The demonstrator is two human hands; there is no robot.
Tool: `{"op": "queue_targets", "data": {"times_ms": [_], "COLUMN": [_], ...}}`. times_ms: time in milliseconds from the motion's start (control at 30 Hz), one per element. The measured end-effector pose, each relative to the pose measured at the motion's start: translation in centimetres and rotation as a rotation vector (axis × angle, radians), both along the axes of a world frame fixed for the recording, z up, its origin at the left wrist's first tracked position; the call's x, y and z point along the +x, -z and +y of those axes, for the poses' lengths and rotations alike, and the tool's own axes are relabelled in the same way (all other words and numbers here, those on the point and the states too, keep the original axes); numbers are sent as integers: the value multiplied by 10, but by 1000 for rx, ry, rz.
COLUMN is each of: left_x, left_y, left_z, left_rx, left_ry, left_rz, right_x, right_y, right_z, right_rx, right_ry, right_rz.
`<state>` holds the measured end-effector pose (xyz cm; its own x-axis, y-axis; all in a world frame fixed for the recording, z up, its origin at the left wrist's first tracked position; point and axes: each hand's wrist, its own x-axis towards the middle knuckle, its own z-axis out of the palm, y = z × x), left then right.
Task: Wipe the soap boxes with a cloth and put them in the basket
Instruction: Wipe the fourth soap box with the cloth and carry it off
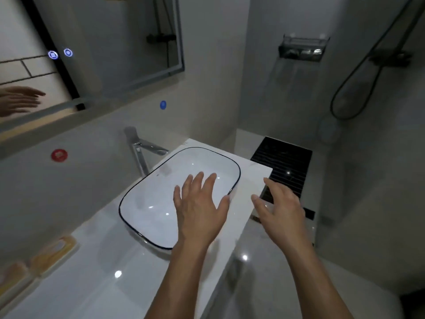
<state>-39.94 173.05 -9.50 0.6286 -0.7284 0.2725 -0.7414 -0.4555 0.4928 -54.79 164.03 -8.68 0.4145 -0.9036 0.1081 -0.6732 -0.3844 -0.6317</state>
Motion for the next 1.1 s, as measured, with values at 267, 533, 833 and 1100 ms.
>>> {"op": "queue_targets", "data": {"times_ms": [267, 533, 833, 1100], "left_x": [-70, -141, -146, -90], "left_y": [4, 4, 6, 17], "left_z": [-132, -262, -385, -538], "left_rx": [47, 49, 63, 49], "left_ry": [124, 192, 295, 355], "left_rz": [-31, -18, -26, 11], "right_x": [-80, -157, -166, -109], "right_y": [9, 5, 9, 12], "right_z": [-109, -228, -335, -473], "right_rx": [44, 63, 51, -18], "right_ry": [125, 200, 221, 316], "right_rz": [-13, -18, -14, 17]}}
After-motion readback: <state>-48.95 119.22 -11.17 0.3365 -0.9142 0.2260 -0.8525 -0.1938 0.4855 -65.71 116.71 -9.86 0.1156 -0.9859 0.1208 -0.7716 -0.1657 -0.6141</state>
